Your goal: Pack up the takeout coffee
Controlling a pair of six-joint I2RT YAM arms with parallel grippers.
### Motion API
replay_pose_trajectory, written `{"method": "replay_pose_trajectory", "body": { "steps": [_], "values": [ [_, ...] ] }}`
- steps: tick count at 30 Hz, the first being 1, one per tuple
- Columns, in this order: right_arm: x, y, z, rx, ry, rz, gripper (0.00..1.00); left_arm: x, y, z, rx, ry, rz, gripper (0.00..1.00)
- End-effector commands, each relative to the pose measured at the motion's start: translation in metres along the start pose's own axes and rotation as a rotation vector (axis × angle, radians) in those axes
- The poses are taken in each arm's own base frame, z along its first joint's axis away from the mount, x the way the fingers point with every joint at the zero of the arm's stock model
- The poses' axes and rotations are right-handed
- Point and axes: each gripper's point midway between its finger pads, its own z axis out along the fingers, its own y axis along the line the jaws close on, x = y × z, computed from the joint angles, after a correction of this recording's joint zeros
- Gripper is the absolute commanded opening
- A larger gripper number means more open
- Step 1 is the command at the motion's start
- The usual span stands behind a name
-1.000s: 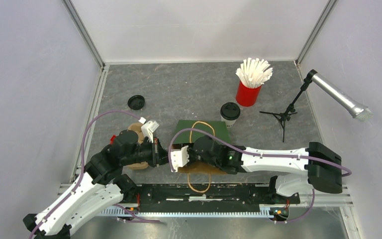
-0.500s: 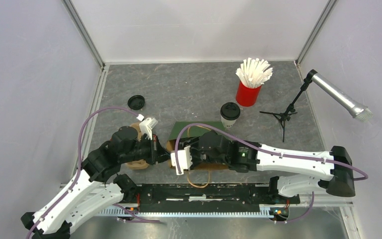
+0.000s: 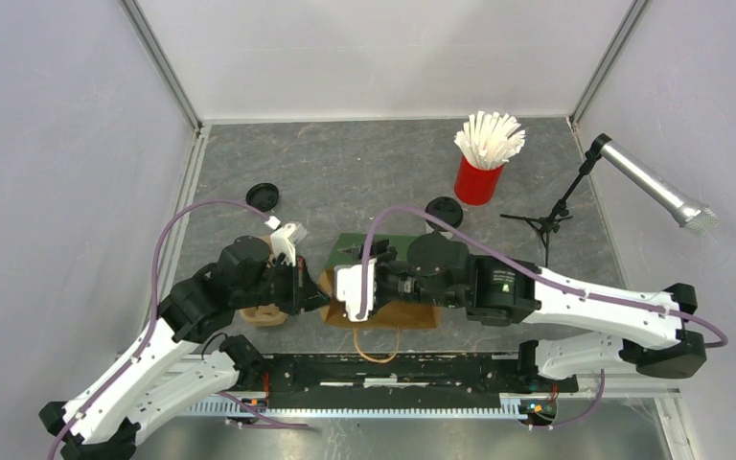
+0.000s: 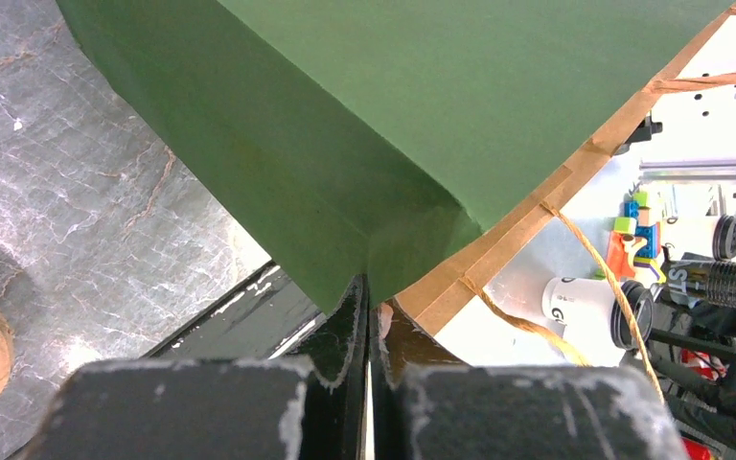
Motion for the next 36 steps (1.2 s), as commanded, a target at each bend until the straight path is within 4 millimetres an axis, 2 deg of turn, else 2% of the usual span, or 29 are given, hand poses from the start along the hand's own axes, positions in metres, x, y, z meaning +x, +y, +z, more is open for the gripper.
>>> {"method": "replay_pose_trajectory", "body": {
  "steps": [1,4,6,10,15,20,22,25,29,32,36],
  "values": [
    [-0.043,-0.047,-0.023,0.155,-0.083,0.059,0.67,-0.012,-0.006,-0.006,0.007,-0.033,0.066,0.02],
    [-0.043,-0.076,-0.029,0.272,-0.045,0.117,0.72,-0.013,-0.007,-0.005,0.009,-0.024,0.086,0.02],
    [-0.034,-0.101,-0.036,0.37,-0.012,0.2,0.76,-0.015,-0.008,-0.005,0.01,-0.024,0.097,0.02],
    [0.002,-0.14,-0.054,0.543,0.097,0.31,0.81,-0.013,-0.01,-0.004,0.028,-0.014,0.117,0.02],
    [0.061,-0.163,-0.065,0.642,0.274,0.464,0.85,-0.011,-0.01,-0.005,0.035,-0.008,0.13,0.02],
    [0.129,-0.169,-0.078,0.691,0.373,0.682,0.92,-0.005,-0.011,-0.009,0.044,0.011,0.139,0.02],
    [0.156,-0.164,-0.081,0.71,0.433,0.745,0.93,-0.006,-0.011,-0.012,0.044,0.005,0.144,0.02],
    [0.196,-0.153,-0.081,0.69,0.566,0.787,0.95,-0.007,-0.011,-0.015,0.037,-0.004,0.137,0.02],
    [0.251,-0.128,-0.08,0.63,0.762,0.84,0.97,-0.008,-0.014,-0.018,0.046,-0.011,0.137,0.02],
    [0.275,-0.121,-0.077,0.61,0.825,0.861,0.98,-0.007,-0.012,-0.02,0.038,-0.014,0.139,0.02],
    [0.295,-0.127,-0.078,0.634,0.886,0.859,0.98,-0.004,-0.012,-0.022,0.04,-0.002,0.149,0.02]
  ]
}}
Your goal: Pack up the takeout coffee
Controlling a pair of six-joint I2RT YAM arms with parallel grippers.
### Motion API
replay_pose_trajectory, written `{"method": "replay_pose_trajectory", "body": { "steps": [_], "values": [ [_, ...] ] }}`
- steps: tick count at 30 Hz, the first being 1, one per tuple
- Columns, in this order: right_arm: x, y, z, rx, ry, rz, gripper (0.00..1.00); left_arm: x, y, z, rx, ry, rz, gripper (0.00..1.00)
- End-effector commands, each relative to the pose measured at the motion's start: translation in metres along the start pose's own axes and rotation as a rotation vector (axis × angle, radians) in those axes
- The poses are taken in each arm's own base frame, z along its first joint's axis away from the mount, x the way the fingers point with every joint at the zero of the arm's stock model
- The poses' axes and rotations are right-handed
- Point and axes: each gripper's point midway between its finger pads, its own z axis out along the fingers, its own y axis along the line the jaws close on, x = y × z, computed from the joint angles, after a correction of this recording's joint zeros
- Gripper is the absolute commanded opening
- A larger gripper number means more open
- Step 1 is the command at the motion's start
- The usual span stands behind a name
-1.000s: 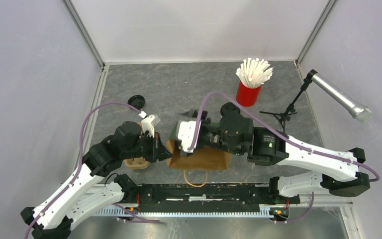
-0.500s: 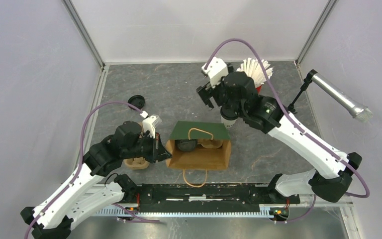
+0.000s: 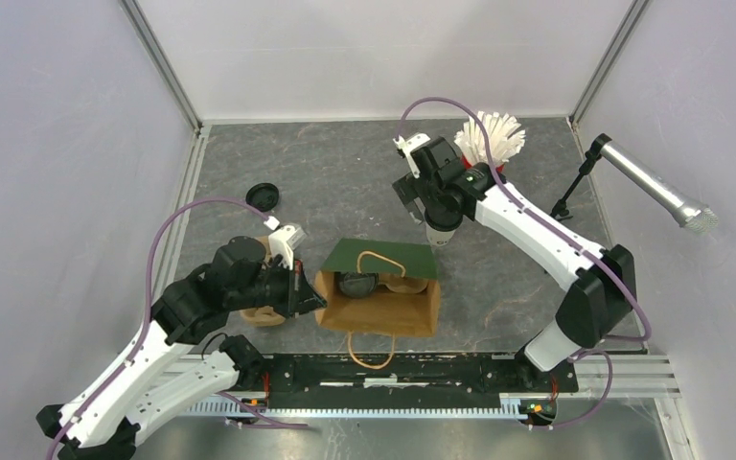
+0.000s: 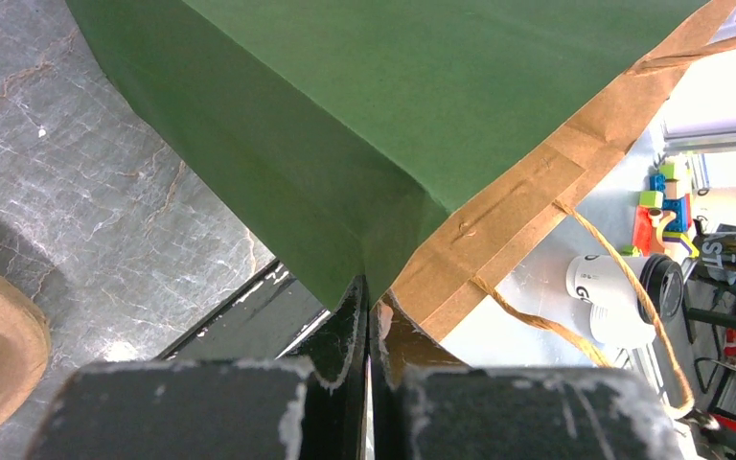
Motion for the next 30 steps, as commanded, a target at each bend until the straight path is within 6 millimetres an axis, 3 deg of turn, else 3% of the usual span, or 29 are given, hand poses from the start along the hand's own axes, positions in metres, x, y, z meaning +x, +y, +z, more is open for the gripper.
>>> {"method": "replay_pose_trajectory", "body": {
  "steps": [1,7,14,30],
  "values": [
    [-0.001,-0.013,0.006,0.023,0.023,0.033,0.98,-0.006,-0.011,-0.011,0.04,-0.015,0.065,0.02],
    [0.009,-0.028,0.01,0.032,0.086,0.082,0.98,-0.007,-0.01,-0.014,0.027,-0.007,0.083,0.02],
    [0.014,-0.022,0.013,-0.072,0.094,0.13,0.98,-0.009,-0.01,-0.015,0.015,-0.009,0.083,0.02],
    [0.027,-0.028,0.029,-0.073,0.156,0.118,0.98,-0.009,-0.009,-0.014,0.012,-0.007,0.072,0.02]
  ]
}}
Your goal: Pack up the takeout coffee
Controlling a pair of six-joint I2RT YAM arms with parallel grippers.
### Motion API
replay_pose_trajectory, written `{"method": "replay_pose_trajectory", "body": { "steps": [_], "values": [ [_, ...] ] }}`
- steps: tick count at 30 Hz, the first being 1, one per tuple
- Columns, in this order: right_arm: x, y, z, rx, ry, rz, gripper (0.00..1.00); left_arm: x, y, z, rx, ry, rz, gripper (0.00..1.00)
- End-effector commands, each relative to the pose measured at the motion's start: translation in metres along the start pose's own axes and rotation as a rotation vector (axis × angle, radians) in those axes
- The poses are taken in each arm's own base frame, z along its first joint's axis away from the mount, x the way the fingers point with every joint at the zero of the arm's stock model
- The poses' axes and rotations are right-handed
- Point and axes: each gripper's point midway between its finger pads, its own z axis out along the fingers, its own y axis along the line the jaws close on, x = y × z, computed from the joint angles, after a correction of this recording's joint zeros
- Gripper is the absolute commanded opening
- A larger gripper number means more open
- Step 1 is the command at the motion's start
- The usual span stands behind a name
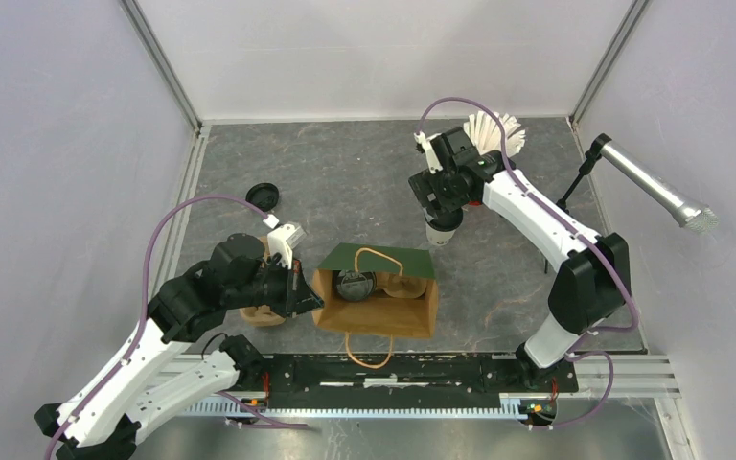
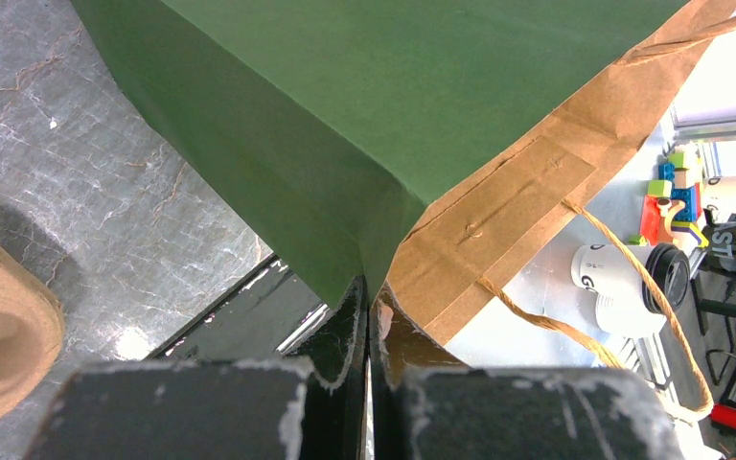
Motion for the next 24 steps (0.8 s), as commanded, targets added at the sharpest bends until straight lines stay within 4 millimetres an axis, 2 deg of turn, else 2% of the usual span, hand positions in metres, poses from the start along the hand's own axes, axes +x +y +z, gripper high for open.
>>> {"method": "replay_pose_trajectory", "body": {
  "steps": [1,24],
  "values": [
    [-0.011,-0.003,-0.002,0.001,-0.019,-0.001,0.98,-0.009,-0.007,-0.007,0.025,-0.031,0.053,0.02],
    [0.001,0.001,0.013,-0.03,0.038,-0.013,0.97,-0.009,-0.007,-0.008,0.024,-0.036,0.056,0.02]
  ]
}}
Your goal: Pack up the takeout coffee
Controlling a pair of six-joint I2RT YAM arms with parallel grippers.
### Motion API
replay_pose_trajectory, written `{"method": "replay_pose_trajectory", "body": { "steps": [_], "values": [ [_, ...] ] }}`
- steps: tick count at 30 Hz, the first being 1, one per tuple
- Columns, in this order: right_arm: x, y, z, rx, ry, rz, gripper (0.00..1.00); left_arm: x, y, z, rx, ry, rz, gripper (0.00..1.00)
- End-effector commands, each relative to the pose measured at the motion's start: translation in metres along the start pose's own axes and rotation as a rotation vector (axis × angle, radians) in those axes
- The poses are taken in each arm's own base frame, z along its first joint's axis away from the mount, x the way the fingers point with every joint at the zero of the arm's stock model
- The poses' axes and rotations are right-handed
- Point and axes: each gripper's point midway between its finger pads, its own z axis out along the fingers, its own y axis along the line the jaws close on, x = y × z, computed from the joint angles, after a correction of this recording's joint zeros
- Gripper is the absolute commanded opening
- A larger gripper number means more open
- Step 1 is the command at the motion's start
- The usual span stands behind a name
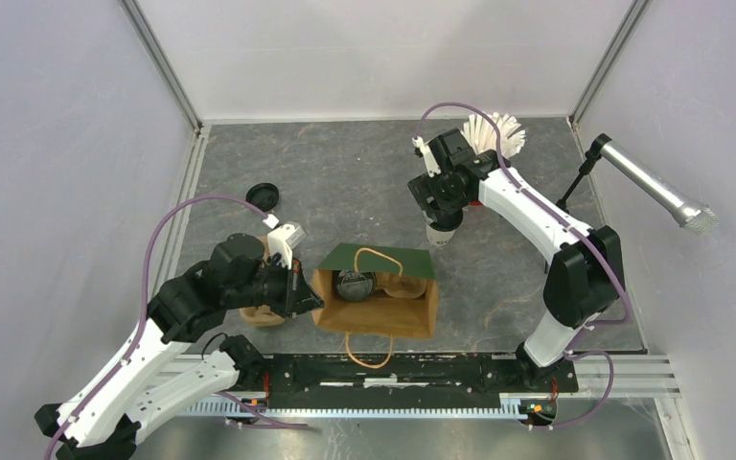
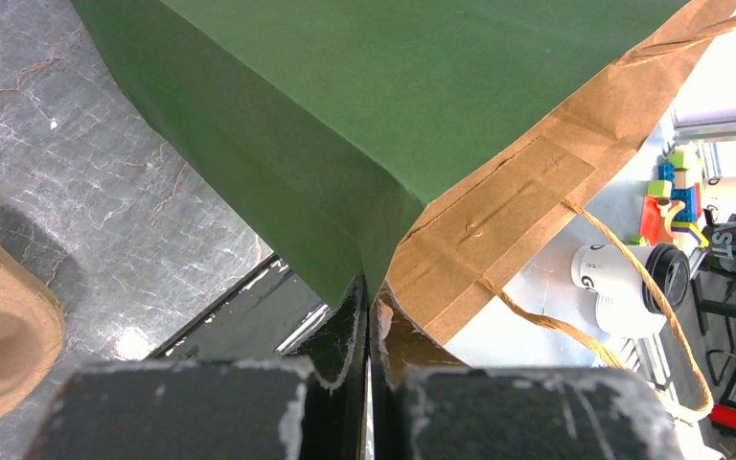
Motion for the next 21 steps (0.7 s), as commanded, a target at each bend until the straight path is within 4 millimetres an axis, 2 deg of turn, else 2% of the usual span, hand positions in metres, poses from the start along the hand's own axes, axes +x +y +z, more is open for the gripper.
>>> {"method": "replay_pose_trajectory", "body": {
  "steps": [1,13,21],
  "values": [
    [-0.008,0.001,0.0,-0.016,-0.013,-0.003,0.97,-0.008,-0.007,-0.008,0.025,-0.033,0.056,0.02],
    [0.001,-0.001,0.01,-0.021,0.009,-0.007,0.87,-0.01,-0.007,-0.007,0.021,-0.033,0.056,0.02],
    [-0.001,-0.005,0.008,-0.006,0.002,-0.011,0.93,-0.01,-0.007,-0.007,0.02,-0.032,0.056,0.02]
  ]
}}
